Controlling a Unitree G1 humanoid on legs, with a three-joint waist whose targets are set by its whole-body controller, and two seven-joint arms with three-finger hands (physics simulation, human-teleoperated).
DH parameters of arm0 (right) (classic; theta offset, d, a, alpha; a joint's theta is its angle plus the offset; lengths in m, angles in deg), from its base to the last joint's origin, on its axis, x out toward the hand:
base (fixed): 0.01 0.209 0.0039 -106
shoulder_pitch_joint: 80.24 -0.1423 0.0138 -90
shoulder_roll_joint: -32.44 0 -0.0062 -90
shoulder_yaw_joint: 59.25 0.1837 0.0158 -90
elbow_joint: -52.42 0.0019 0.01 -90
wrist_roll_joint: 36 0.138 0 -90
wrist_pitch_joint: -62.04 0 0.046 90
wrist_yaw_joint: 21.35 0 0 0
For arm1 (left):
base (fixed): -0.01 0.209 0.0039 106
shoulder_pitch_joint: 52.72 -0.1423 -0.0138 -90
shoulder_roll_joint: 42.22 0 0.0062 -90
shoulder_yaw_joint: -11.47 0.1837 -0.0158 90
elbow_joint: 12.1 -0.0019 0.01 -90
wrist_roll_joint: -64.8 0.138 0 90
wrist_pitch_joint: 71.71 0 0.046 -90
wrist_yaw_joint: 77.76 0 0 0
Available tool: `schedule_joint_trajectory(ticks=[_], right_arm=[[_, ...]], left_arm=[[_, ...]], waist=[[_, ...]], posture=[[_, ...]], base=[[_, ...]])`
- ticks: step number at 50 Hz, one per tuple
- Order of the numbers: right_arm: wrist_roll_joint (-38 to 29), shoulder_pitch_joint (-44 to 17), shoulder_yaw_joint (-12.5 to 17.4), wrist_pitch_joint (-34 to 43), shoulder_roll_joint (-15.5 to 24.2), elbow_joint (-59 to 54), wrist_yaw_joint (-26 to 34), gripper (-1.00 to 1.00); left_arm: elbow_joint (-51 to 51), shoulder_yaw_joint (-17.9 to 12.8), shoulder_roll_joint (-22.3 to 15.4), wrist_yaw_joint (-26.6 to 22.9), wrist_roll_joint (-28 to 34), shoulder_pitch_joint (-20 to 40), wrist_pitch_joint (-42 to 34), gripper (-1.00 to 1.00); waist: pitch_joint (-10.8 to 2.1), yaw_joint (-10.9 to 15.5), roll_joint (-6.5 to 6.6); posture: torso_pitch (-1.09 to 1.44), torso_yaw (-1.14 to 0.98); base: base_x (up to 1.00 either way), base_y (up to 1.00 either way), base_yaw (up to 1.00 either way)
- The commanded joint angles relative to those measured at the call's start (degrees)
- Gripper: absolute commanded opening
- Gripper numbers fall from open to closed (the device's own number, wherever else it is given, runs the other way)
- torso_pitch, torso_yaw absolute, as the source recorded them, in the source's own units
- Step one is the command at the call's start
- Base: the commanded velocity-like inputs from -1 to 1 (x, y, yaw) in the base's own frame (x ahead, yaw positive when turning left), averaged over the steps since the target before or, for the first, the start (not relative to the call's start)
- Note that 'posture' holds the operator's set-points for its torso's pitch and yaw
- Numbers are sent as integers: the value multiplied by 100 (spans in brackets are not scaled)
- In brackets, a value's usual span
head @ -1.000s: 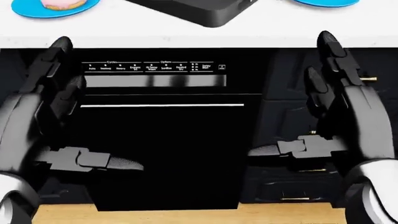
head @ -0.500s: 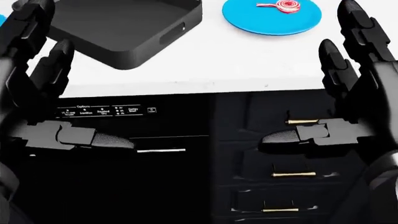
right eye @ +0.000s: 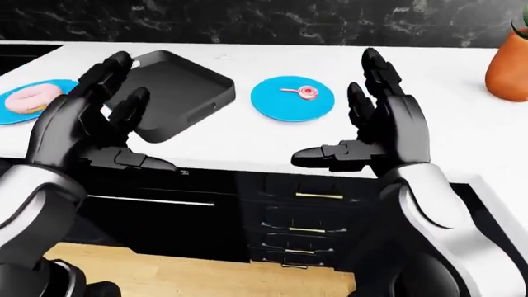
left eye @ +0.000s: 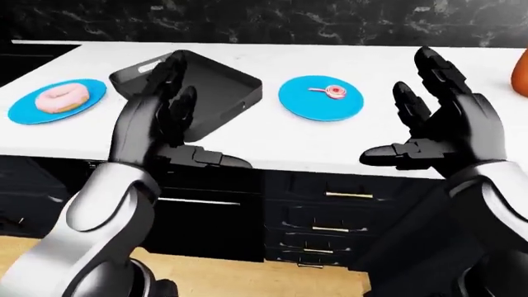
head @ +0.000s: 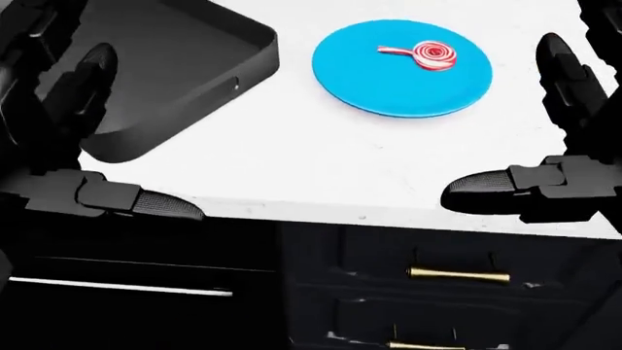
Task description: Move the dessert items from the plate to the tray.
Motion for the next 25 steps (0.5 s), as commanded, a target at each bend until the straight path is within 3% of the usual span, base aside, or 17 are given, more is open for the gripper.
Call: schedule_joint_trajectory(ticks=[1, 5, 6, 7, 8, 9, 10, 11, 12, 13, 14, 20, 25], right_arm=[[212, -165, -8, -235, 78, 181, -35, 100], [256, -41, 8, -430, 211, 41, -38, 100], [285, -31, 46, -442, 246, 22, -45, 100], [295, -11, 63, -475, 266, -14, -55, 100], [362, -20, 137, -455, 265, -27, -113, 100], [434, -55, 183, -405, 300, -22, -189, 100], [434, -17, 169, -469, 335, -45, -192, 100], [489, -21, 191, -446, 365, -20, -229, 100], [530, -28, 204, -429, 410, -11, -260, 100], [566, -8, 233, -451, 441, -4, -264, 100], [620, -9, 260, -435, 467, 16, -289, 100], [843, 90, 386, -526, 627, 34, -378, 100], [972, 86, 410, -556, 742, 38, -441, 100]], left_arm=[[126, -97, -93, 76, 3, 89, 289, 100], [78, -132, -125, 145, -109, 89, 330, 100], [87, -170, -128, 178, -156, 131, 282, 100], [79, -173, -135, 204, -191, 138, 289, 100], [81, -179, -146, 229, -229, 142, 284, 100], [73, -193, -158, 256, -269, 167, 265, 100], [76, -210, -162, 284, -313, 198, 233, 100], [76, -212, -168, 313, -349, 216, 221, 100], [47, -189, -178, 336, -369, 195, 275, 100], [60, -168, -176, 367, -394, 172, 293, 100], [48, -158, -182, 385, -410, 146, 327, 100], [83, -152, -206, 500, -555, 96, 351, 100], [130, -226, -219, 614, -715, 152, 246, 100]], waist=[[-197, 78, -93], [-193, 49, 67], [-183, 39, 135], [-210, -60, 291], [-124, 22, 137], [-209, -54, 387], [-147, -25, 233], [-291, -7, 255], [-227, 0, 292], [-79, 16, 318], [-36, 49, 261], [-48, 98, 142], [-63, 200, -149]], posture=[[0, 0], [0, 0], [0, 0], [0, 0], [0, 0], [0, 0], [0, 0], [0, 0], [0, 0], [0, 0], [0, 0], [0, 0], [0, 0]], base=[[0, 0, 47], [0, 0, 48], [0, 0, 48], [0, 45, 0], [0, 0, 0], [0, 0, 0], [0, 0, 0], [13, 0, 0], [37, 0, 0], [45, 0, 0], [47, 0, 0], [46, 0, 0], [45, 0, 0]])
